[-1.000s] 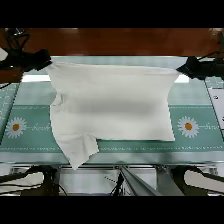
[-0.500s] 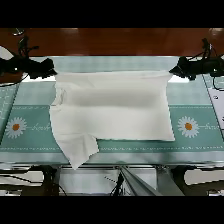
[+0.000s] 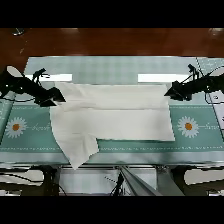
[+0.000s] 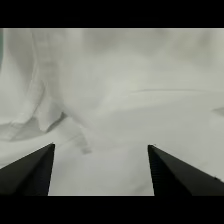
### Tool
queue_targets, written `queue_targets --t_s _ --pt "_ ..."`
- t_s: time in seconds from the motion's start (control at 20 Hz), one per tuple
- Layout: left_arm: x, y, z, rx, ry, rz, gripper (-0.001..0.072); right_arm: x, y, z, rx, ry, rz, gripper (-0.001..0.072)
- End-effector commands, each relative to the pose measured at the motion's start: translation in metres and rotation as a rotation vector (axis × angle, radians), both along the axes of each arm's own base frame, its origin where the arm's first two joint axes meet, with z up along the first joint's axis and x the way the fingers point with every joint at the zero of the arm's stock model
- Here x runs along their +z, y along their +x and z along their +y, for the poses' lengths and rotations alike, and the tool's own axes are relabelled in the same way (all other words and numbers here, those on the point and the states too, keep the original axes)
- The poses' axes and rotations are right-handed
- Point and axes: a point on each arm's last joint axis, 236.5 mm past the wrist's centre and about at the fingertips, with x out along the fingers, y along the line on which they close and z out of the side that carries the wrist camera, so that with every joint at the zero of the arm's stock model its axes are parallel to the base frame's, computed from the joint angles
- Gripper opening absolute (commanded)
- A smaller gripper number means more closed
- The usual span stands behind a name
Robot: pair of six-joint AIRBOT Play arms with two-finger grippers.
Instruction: Fold the shirts.
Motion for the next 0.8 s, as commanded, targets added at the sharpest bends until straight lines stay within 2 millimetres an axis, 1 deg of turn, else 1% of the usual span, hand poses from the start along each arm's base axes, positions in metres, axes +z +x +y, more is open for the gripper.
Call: queue_targets --t_s 0.0,0.05,0.1,0.15,0.2,0.25,0.3,0.35,0.4,0.45,0.5,0.55,0.6,0.65,0.75 --pt "0.008 -0.04 0.01 -0.073 0.011 0.141 0.0708 0.01 -0.023 0.011 0.026 0.08 0.061 0.0618" --pt "0.019 -0.044 0.016 -0.066 0.009 0.139 0.0708 0.019 -0.029 0.006 0.041 0.076 0.054 0.0618" --pt "0.03 -0.045 0.026 -0.024 0.016 0.11 0.0708 0.03 -0.036 -0.006 0.049 0.044 0.042 0.0618" --pt "0.04 -0.045 0.036 0.024 0.027 0.073 0.0707 0.039 -0.042 -0.02 0.049 -0.011 0.022 0.0618" --pt "0.046 -0.052 0.045 0.069 0.035 0.042 0.0708 0.048 -0.05 -0.037 0.037 -0.083 -0.001 0.0618" --pt "0.047 -0.063 0.052 0.113 0.042 0.027 0.0708 0.054 -0.056 -0.05 0.006 -0.134 -0.033 0.0618" --pt "0.041 -0.08 0.057 0.163 0.043 0.031 0.0708 0.059 -0.063 -0.058 -0.043 -0.158 -0.07 0.0618" --pt "0.031 -0.099 0.06 0.209 0.038 0.052 0.0707 0.06 -0.072 -0.06 -0.096 -0.162 -0.102 0.0618" --pt "0.019 -0.119 0.06 0.251 0.029 0.081 0.0708 0.057 -0.081 -0.055 -0.137 -0.153 -0.126 0.0617" --pt "0.005 -0.14 0.057 0.292 0.015 0.116 0.0708 0.052 -0.093 -0.045 -0.16 -0.134 -0.142 0.0618" --pt "-0.005 -0.157 0.053 0.327 -0.002 0.144 0.0707 0.046 -0.106 -0.029 -0.164 -0.1 -0.158 0.0617" --pt "-0.013 -0.17 0.051 0.359 -0.012 0.168 0.0707 0.042 -0.116 -0.014 -0.175 -0.06 -0.172 0.0618" --pt "-0.017 -0.178 0.05 0.391 -0.031 0.189 0.0707 0.038 -0.123 -0.001 -0.198 -0.023 -0.187 0.0617" --pt "-0.019 -0.183 0.047 0.414 -0.053 0.202 0.0706 0.034 -0.131 0.012 -0.189 0.0 -0.194 0.0617" --pt "-0.019 -0.181 0.033 0.424 -0.123 0.191 0.0706 0.026 -0.145 0.028 -0.157 0.018 -0.178 0.0617"
